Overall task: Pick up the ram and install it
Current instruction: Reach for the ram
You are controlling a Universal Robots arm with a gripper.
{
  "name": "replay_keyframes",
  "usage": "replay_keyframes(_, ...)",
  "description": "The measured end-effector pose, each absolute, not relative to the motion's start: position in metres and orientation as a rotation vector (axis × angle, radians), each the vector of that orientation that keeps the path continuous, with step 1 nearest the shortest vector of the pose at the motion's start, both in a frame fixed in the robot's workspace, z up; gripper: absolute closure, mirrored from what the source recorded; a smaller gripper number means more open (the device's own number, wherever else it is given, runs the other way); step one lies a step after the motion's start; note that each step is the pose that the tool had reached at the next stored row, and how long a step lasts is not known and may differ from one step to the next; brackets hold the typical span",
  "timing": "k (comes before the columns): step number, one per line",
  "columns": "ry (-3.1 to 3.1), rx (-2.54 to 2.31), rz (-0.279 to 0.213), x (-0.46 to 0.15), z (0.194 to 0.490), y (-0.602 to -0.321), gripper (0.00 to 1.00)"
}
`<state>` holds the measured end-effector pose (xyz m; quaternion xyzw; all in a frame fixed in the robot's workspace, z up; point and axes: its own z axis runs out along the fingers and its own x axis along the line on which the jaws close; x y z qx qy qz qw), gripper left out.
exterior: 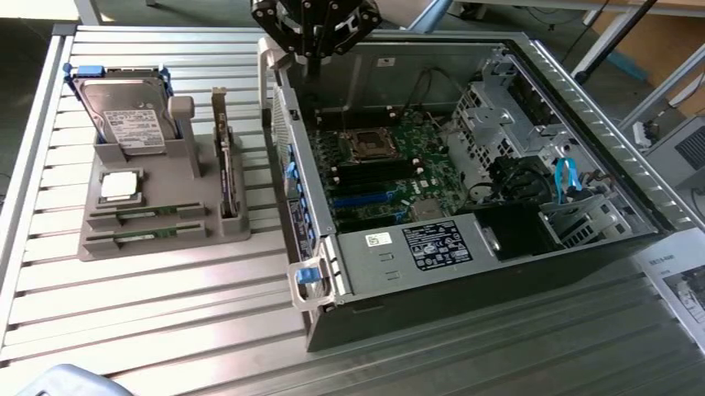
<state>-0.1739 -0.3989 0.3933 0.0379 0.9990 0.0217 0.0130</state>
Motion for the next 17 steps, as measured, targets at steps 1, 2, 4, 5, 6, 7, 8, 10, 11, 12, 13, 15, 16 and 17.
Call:
replay_keyframes(1,3.113,0.118,0.068,-0.176,0.393,-0.399,0.90)
replay_keyframes(2,3.113,0.118,0.068,-0.177,0.393,-0.399,0.90)
replay_keyframes(4,3.113,0.118,0.068,-0.181,0.393,-0.399,0.90)
replay_keyframes(5,3.113,0.118,0.068,-0.183,0.393,-0.399,0.90)
replay_keyframes(6,3.113,0.118,0.068,-0.185,0.393,-0.399,0.90)
replay_keyframes(7,3.113,0.118,0.068,-0.187,0.393,-0.399,0.90)
replay_keyframes(8,3.112,0.118,0.068,-0.188,0.393,-0.399,0.90)
replay_keyframes(10,3.112,0.118,0.068,-0.192,0.393,-0.399,0.90)
replay_keyframes(11,3.112,0.118,0.068,-0.194,0.393,-0.399,0.90)
replay_keyframes(12,3.112,0.118,0.068,-0.196,0.393,-0.399,0.90)
replay_keyframes(13,3.112,0.118,0.068,-0.198,0.393,-0.399,0.90)
replay_keyframes(15,3.112,0.118,0.068,-0.202,0.393,-0.399,0.90)
replay_keyframes(16,3.113,0.118,0.068,-0.203,0.393,-0.399,0.90)
replay_keyframes(17,3.113,0.118,0.068,-0.205,0.393,-0.399,0.90)
